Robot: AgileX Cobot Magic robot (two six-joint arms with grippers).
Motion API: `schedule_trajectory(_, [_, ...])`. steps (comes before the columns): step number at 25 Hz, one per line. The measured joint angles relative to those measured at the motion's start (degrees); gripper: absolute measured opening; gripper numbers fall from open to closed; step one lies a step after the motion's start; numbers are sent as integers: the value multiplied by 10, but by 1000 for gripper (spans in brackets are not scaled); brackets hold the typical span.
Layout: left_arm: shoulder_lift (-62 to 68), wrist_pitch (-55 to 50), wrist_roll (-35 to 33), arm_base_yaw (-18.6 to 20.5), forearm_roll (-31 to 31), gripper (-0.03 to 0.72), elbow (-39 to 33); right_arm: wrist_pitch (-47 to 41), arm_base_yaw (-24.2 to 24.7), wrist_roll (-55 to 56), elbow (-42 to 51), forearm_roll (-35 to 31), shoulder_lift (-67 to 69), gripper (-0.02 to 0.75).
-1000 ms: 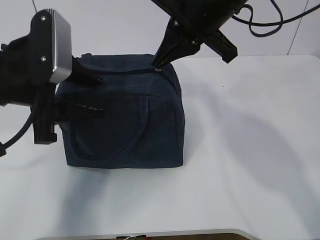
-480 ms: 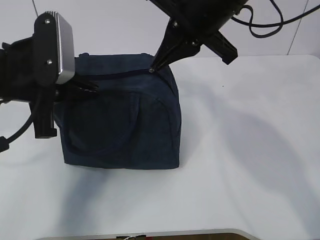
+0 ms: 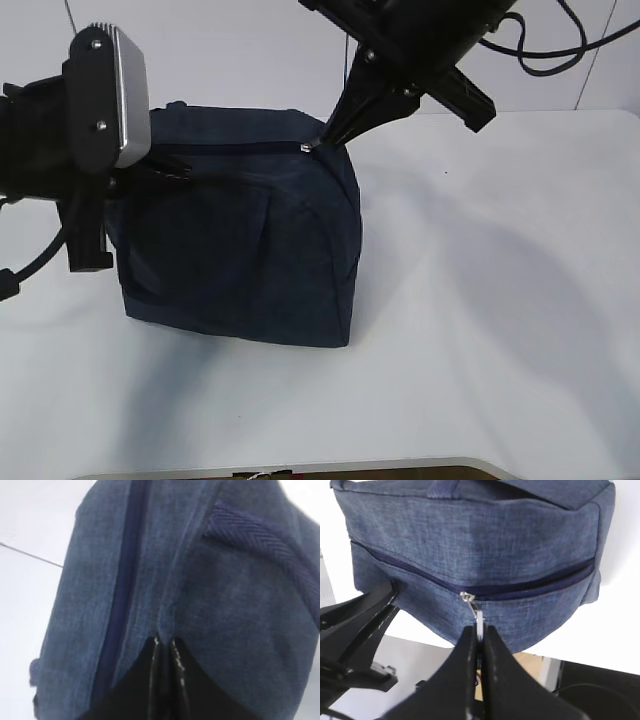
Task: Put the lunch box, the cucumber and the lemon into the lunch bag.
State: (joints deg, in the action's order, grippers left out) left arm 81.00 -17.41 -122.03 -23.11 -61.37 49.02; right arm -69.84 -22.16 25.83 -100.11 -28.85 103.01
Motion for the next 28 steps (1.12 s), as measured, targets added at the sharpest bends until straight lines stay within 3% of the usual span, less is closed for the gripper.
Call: schedule_trajectory(28, [0,75,0,-3,-3,-9,0,-2,18,-36,1,21,0,5])
